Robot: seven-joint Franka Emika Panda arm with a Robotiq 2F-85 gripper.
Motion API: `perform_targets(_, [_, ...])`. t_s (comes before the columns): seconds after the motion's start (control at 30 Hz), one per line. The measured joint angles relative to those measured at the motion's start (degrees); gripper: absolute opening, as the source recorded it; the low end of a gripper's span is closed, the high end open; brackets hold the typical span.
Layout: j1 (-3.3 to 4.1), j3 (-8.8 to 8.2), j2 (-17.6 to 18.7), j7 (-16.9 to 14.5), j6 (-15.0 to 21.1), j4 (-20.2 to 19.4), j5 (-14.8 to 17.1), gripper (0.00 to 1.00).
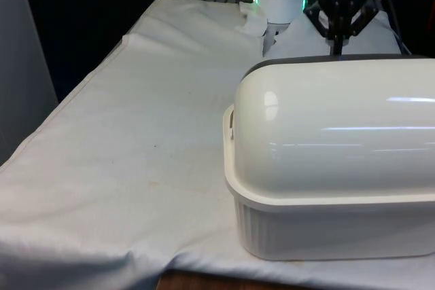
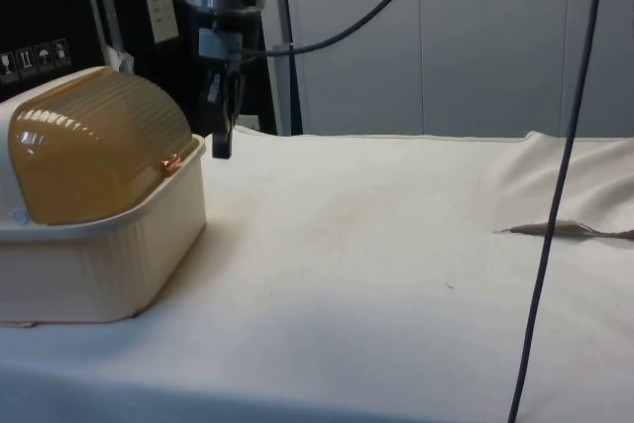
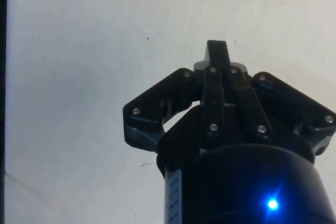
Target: Open the lid, then close it.
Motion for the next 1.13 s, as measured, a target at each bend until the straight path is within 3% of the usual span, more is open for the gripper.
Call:
perform_targets(0.47, [-0.11, -0.11, -2.46, -0.86, 0.00, -1.66, -0.17, 0.03])
perform_targets(0.57, [-0.11, -0.11, -2.41, -0.80, 0.00, -1.66, -0.17, 0.15])
perform_targets(0.6, [-0.11, -0.11, -2.41, -0.80, 0.00, -1.66, -0.17, 0.25])
perform_targets(0.67, [-0.11, -0.11, -2.41, -0.80, 0.00, -1.66, -0.17, 0.35])
perform_targets(0.7, [-0.11, -0.11, -2.41, -0.80, 0.00, -1.66, -0.17, 0.35])
perform_targets(0.8, [-0.11, -0.11, -2.41, -0.80, 0.00, -1.66, -0.17, 0.49])
perform_targets(0.93, [-0.11, -0.11, -2.41, -0.80, 0.00, -1.60, -0.17, 0.75])
perform_targets(1.13, [-0.11, -0.11, -2.35, -0.80, 0.00, -1.60, -0.17, 0.98])
